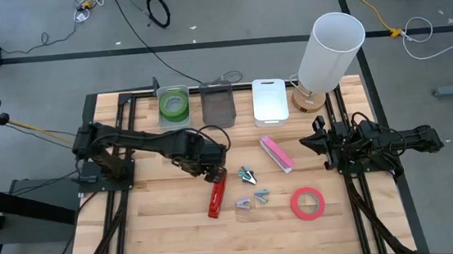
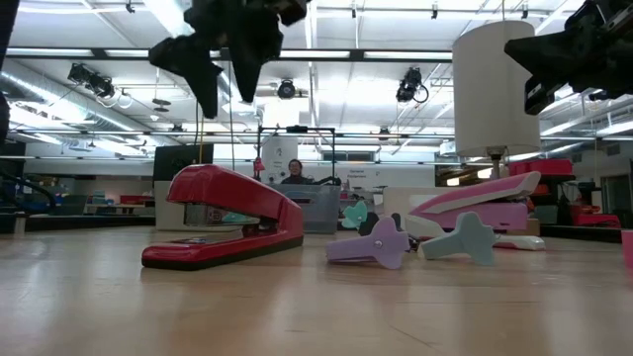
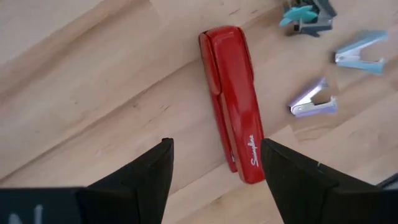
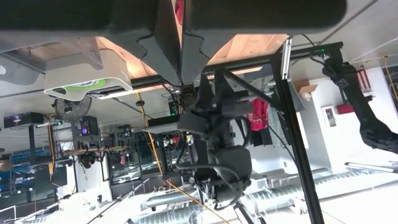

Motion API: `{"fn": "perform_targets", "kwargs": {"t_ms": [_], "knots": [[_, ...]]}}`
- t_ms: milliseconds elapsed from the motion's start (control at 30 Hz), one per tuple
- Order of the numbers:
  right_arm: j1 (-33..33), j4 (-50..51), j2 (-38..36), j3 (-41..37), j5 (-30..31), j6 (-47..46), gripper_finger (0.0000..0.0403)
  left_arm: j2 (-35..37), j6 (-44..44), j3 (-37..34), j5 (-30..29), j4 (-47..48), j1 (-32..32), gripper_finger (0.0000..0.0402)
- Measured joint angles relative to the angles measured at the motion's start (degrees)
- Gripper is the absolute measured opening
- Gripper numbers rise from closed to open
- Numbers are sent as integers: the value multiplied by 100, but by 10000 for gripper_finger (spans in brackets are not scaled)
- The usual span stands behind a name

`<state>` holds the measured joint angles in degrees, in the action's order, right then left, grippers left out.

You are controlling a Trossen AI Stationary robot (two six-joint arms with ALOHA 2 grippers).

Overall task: Pick and place Stapler, Stapler remover, tape
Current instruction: Put the red stapler into the black bin

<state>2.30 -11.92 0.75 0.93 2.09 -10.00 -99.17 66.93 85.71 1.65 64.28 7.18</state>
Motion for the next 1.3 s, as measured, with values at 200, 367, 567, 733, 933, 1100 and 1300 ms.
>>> {"fn": "perform_targets", "kwargs": {"t_ms": [200, 367, 567, 733, 933, 1100, 1300], "knots": [[-1, 0, 0, 0, 2, 0, 16, -337, 242, 0, 207, -39, 0, 304], [0, 0, 1, 0, 1, 0, 16, -567, 444, 0, 210, -287, 7, 340], [1, 0, 0, 0, 0, 0, 16, -692, 619, -4, 210, -825, 20, 340], [0, -2, 0, 0, 1, 0, 16, -829, 604, -2, 155, -1050, 17, 338], [1, 2, 2, 0, 0, 0, 16, -1054, 598, -2, 172, -1140, 17, 337], [1, 0, 1, 0, 1, 2, 16, -1180, 678, -10, 271, -1111, 17, 337], [1, 2, 0, 0, 0, 1, 16, -1359, 741, -10, 440, -1156, 11, 337]]}}
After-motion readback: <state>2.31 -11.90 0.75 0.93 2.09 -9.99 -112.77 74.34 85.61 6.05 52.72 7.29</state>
